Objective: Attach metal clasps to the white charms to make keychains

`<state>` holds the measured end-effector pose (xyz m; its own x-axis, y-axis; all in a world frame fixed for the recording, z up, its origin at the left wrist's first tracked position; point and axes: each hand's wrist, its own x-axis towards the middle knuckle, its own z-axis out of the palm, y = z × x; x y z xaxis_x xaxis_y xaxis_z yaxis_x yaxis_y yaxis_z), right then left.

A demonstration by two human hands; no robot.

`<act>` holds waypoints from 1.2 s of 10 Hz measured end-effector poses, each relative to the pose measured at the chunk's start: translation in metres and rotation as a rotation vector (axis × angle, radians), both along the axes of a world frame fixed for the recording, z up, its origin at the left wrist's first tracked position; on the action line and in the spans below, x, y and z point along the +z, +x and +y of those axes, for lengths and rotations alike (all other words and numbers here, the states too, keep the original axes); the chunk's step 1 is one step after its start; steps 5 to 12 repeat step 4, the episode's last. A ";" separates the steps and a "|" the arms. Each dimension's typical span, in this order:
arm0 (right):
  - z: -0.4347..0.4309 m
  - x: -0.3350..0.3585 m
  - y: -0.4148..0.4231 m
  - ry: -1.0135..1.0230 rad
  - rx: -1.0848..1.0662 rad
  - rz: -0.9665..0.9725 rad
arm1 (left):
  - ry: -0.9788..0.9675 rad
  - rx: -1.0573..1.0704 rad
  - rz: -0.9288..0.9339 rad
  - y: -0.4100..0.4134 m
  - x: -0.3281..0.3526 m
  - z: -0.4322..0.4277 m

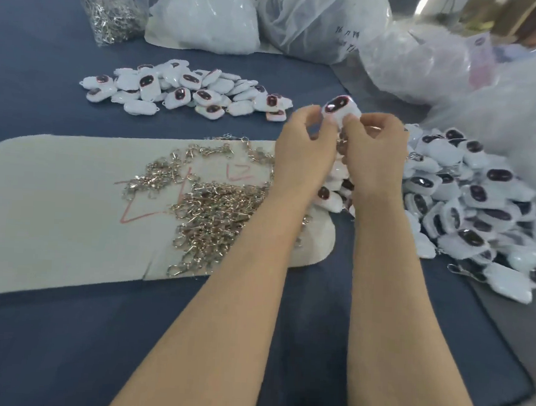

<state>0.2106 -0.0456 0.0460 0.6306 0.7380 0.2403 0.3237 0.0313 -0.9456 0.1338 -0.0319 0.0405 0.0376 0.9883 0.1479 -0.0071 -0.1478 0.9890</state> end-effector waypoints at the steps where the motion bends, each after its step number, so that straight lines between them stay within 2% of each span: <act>1: -0.008 -0.007 0.032 0.078 -0.234 0.062 | 0.003 -0.173 0.035 0.048 0.003 -0.010; 2: -0.014 -0.015 0.052 0.088 -0.335 0.097 | -0.003 -0.282 0.093 0.076 -0.002 -0.013; 3: -0.017 -0.022 0.064 0.060 -0.459 -0.033 | 0.032 -0.305 0.129 0.083 -0.010 -0.013; 4: -0.016 -0.024 0.058 0.066 -0.456 -0.091 | 0.038 -0.175 0.049 0.080 -0.016 -0.007; 12: -0.016 -0.024 0.058 0.066 -0.456 -0.091 | 0.038 -0.175 0.049 0.080 -0.016 -0.007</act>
